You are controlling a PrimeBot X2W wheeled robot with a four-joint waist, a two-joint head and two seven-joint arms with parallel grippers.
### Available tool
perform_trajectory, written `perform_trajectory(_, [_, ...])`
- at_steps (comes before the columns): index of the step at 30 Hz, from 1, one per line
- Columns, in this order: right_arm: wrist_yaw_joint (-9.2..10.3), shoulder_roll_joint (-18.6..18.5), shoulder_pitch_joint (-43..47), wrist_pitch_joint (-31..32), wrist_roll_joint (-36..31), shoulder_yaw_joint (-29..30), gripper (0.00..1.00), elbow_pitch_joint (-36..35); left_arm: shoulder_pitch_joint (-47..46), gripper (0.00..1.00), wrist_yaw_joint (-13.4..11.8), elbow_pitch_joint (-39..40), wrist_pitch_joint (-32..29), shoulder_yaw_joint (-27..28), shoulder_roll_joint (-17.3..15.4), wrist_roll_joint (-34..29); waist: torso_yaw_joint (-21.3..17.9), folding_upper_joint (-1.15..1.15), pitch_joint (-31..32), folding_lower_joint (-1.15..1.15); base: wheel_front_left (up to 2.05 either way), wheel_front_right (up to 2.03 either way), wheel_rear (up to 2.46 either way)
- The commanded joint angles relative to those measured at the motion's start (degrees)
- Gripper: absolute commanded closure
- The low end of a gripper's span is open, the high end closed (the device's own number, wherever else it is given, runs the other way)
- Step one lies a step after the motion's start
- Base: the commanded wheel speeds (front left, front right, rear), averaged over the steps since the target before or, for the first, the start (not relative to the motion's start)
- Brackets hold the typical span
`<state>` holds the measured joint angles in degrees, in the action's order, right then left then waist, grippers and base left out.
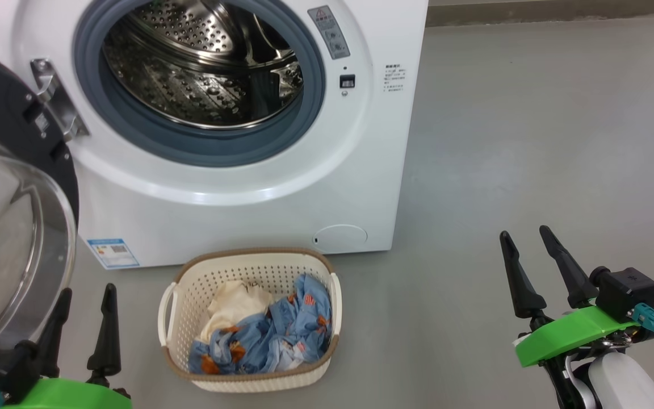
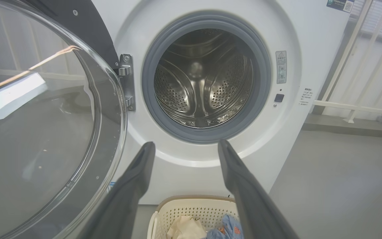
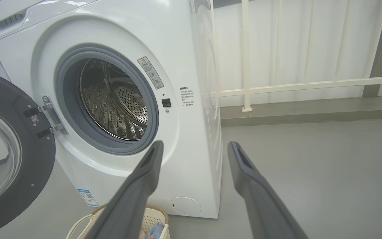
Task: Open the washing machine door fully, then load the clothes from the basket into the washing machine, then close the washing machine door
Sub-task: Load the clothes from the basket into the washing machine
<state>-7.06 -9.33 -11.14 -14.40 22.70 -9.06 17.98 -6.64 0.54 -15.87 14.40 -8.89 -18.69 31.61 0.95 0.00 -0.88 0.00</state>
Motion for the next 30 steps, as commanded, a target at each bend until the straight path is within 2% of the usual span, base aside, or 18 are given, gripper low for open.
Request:
perform_trajectory(1, [-0.43,-0.7,-0.4,-0.6,-0.3,-1.2,0.00,-1.2,-1.3,0.00,0.2,0.9,0.6,2.1,-1.4,0.1,0.0,0.00,-0.1,0.00,1.47,-1.47,0.00])
perform_trajectory(18, [-0.43,-0.1,-0.6,-0.6,-0.7,-0.9,0.00,-1.5,-1.7,0.00,0.3,0.7,0.6,3.2,-1.2,0.5,0.4,0.00,-1.2,0.00,1.41,-1.41,0.00])
perform_trajectory(30, [-0.43,0.4,-0.8,-0.6,-1.0,-0.5,0.00,-1.5,-1.8,0.00,0.7,0.5,0.6,3.9,-1.0,0.2,0.5,0.00,-1.4,0.00,0.31,-0.31,0.00])
